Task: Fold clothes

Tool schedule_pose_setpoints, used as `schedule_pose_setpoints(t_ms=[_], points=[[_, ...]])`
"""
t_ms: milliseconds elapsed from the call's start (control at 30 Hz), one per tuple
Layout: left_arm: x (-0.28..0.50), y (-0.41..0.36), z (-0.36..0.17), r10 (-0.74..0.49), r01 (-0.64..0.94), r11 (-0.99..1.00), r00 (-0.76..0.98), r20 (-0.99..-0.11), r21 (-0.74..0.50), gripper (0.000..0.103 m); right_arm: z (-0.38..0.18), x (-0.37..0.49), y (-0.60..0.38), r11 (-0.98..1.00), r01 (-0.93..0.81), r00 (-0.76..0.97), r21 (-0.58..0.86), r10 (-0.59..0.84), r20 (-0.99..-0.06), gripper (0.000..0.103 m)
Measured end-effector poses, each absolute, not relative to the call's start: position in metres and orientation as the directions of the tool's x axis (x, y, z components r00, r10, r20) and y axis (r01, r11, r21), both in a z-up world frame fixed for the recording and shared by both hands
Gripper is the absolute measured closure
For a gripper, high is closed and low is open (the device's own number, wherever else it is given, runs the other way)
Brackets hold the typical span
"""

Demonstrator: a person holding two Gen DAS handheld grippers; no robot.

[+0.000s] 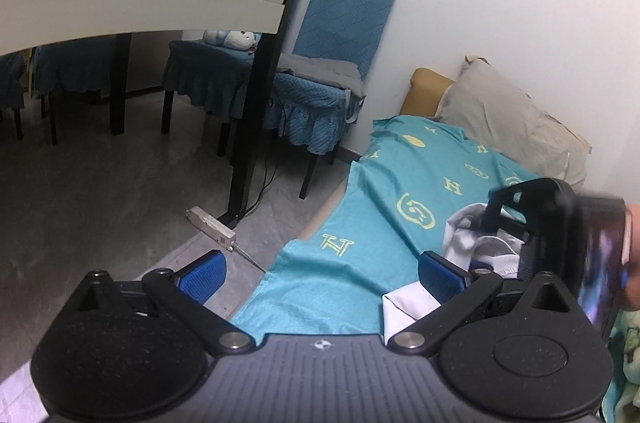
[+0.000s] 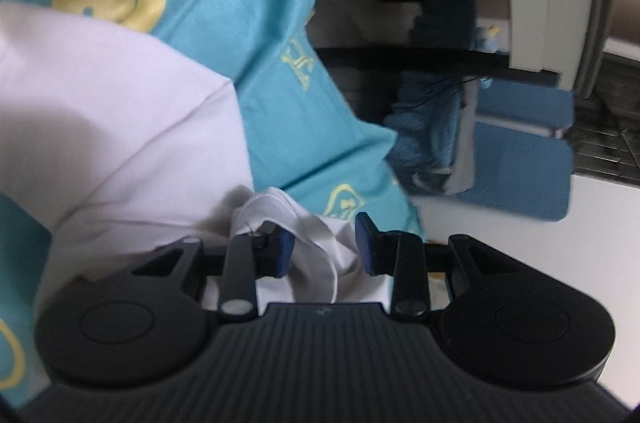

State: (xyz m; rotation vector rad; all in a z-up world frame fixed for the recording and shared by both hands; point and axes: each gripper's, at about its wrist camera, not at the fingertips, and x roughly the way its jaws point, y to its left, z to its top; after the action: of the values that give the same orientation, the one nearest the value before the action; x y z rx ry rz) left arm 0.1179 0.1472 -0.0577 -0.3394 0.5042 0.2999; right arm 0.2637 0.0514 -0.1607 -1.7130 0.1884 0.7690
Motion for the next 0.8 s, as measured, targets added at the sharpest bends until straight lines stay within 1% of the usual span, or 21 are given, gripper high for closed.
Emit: schedule_pose_setpoints(t_ms=[33, 100, 200, 300, 333, 400, 467, 533, 600, 700, 733, 800], points=[[0.119, 0.146, -0.058, 0.205, -0.364, 0.902, 0.834, -0.513, -0.232, 0.0, -0.154, 0.266, 0.055, -0.232, -0.54, 0.767, -0.809, 0.262, -0.586, 0.099], [0.121, 0.144, -0.06, 0.226, -0.374, 0.903, 0.832, -0.507, -0.212, 0.0, -0.125, 0.273, 0.056, 0.007, -0.594, 0.771, -0.804, 0.291, -0.567, 0.099], [0.124, 0.137, -0.06, 0.293, -0.406, 0.903, 0.819, -0.493, -0.138, 0.0, -0.07, 0.276, 0.035, 0.336, -0.609, 0.791, -0.719, 0.331, -0.515, 0.099], [0.124, 0.129, -0.059, 0.269, -0.369, 0.92, 0.837, -0.476, -0.129, 0.0, -0.013, 0.27, 0.006, 0.562, -0.568, 0.822, -0.601, 0.356, -0.444, 0.099], [0.123, 0.126, -0.059, 0.244, -0.341, 0.931, 0.848, -0.471, -0.13, 0.0, 0.004, 0.266, -0.004, 0.615, -0.547, 0.836, -0.568, 0.359, -0.416, 0.099], [0.122, 0.119, -0.058, 0.176, -0.268, 0.953, 0.869, -0.463, -0.14, 0.0, 0.037, 0.252, -0.024, 0.687, -0.501, 0.864, -0.527, 0.358, -0.355, 0.099], [0.122, 0.107, -0.061, 0.03, -0.127, 0.977, 0.877, -0.48, -0.169, 0.0, 0.062, 0.232, -0.04, 0.731, -0.475, 0.879, -0.489, 0.365, -0.308, 0.099], [0.121, 0.092, -0.064, -0.118, 0.02, 0.98, 0.858, -0.5, -0.197, 0.003, 0.086, 0.211, -0.054, 0.767, -0.456, 0.889, -0.452, 0.373, -0.265, 0.099], [0.115, 0.07, -0.066, -0.205, 0.144, 0.977, 0.834, -0.512, -0.157, 0.006, 0.11, 0.189, -0.069, 0.799, -0.438, 0.899, -0.411, 0.379, -0.221, 0.099], [0.098, 0.041, -0.063, -0.196, 0.229, 0.973, 0.858, -0.475, 0.012, 0.007, 0.145, 0.157, -0.09, 0.843, -0.412, 0.911, -0.347, 0.382, -0.154, 0.099], [0.092, 0.034, -0.062, -0.193, 0.242, 0.969, 0.865, -0.464, 0.049, 0.008, 0.157, 0.146, -0.097, 0.856, -0.404, 0.915, -0.324, 0.382, -0.132, 0.099], [0.084, 0.024, -0.062, -0.213, 0.276, 0.958, 0.867, -0.45, 0.08, 0.009, 0.17, 0.124, -0.111, 0.874, -0.395, 0.918, -0.283, 0.383, -0.101, 0.099]])
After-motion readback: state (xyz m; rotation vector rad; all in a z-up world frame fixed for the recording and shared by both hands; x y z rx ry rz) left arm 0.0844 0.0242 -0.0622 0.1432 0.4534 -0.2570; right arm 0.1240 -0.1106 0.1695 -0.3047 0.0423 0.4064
